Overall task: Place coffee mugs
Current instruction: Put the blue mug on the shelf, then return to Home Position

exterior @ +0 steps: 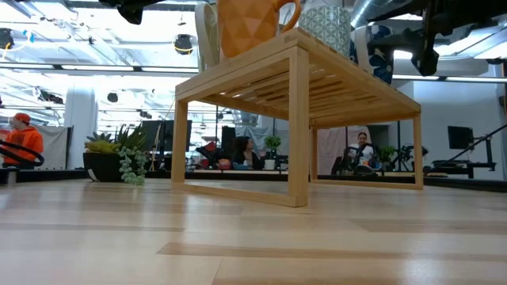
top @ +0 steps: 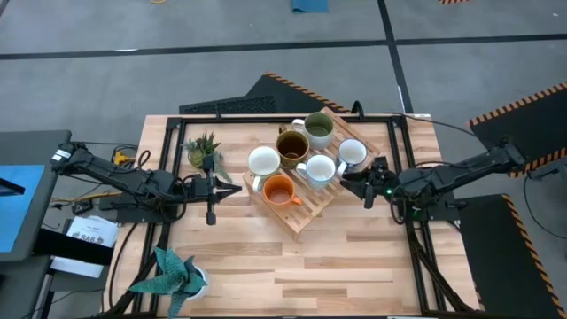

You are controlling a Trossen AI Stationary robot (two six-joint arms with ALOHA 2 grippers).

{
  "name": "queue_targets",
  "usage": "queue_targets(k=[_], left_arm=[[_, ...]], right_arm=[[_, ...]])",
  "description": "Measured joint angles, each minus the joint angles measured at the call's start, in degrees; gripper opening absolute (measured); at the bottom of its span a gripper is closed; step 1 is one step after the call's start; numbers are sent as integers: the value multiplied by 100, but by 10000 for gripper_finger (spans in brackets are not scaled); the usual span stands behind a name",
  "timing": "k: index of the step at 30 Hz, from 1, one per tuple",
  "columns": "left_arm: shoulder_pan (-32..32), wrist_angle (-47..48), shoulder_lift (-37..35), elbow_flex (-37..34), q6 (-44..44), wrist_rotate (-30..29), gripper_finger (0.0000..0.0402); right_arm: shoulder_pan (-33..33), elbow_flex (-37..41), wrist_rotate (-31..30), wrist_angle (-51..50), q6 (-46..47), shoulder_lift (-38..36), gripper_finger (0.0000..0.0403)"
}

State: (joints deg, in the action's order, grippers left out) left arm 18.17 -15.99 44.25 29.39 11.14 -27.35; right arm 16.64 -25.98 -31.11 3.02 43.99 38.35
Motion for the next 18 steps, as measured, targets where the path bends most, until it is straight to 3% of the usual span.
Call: queue_targets(k=[11,18], left_arm=[[2,1,0,-2,0,0,0],[2,0,0,-2,0,-2,0]], right_arm=[[68,0,-145,-269,-44,-355,216],[501,0,421,-252,70,-493,216]])
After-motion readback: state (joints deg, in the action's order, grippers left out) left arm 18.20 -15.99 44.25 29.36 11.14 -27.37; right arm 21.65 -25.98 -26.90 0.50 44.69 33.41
